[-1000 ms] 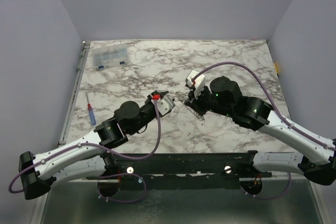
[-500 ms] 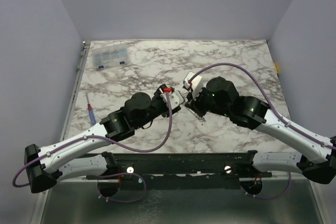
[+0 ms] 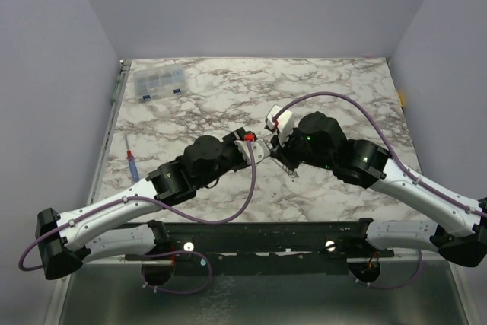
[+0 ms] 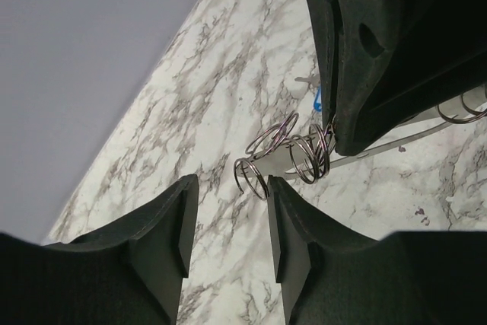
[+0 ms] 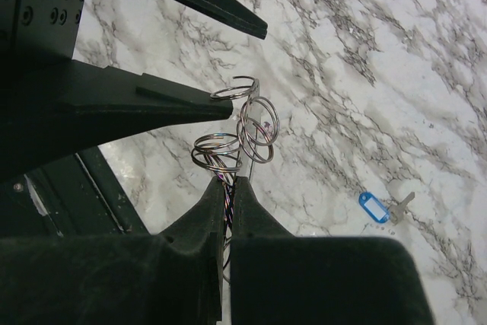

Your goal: Put the keys on the keyring

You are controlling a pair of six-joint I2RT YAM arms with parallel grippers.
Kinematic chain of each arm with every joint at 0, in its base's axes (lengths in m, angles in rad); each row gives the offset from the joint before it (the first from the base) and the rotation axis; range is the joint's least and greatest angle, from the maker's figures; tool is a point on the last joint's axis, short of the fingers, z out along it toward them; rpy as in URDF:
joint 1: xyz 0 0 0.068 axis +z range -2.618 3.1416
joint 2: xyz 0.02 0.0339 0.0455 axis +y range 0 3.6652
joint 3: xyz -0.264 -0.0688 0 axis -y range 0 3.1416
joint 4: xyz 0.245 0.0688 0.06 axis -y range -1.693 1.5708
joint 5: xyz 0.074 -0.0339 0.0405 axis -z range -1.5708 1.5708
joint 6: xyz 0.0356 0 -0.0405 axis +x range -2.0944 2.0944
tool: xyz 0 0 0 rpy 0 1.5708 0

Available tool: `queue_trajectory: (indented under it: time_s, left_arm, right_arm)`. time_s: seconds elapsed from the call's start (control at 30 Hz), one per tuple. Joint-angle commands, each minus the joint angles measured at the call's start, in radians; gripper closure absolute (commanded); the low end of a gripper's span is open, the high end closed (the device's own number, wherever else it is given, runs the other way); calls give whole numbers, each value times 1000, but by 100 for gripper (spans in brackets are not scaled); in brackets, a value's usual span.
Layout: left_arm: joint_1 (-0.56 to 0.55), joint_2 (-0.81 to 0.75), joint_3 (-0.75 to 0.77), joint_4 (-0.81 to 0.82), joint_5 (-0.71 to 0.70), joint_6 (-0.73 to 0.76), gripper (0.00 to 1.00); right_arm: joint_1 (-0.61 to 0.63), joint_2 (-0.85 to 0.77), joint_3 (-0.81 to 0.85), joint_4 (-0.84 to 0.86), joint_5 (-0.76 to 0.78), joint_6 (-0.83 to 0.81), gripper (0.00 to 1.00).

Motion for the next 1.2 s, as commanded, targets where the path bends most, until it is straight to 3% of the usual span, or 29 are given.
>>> queue_trajectory:
  time_s: [0.0, 0.37, 0.6, 0.8, 1.17]
  left_arm:
    - [-4, 3, -26, 28, -60, 12, 55]
    - [-4, -7, -34, 83, -53, -6, 65]
    - [-4, -6, -36, 83, -30, -9, 100]
    - [-4, -23, -61, 167, -26, -57, 100]
    - [-4, -94, -230, 480, -47, -227, 100]
  right_arm:
    - [2, -6, 26, 7, -13, 9, 100]
    - [1, -3, 19, 4, -14, 11, 99]
    - [1, -6, 15, 7, -8, 11, 99]
    - [1, -20, -7, 22, 1, 6, 99]
    - [1, -65, -44, 97, 34, -16, 99]
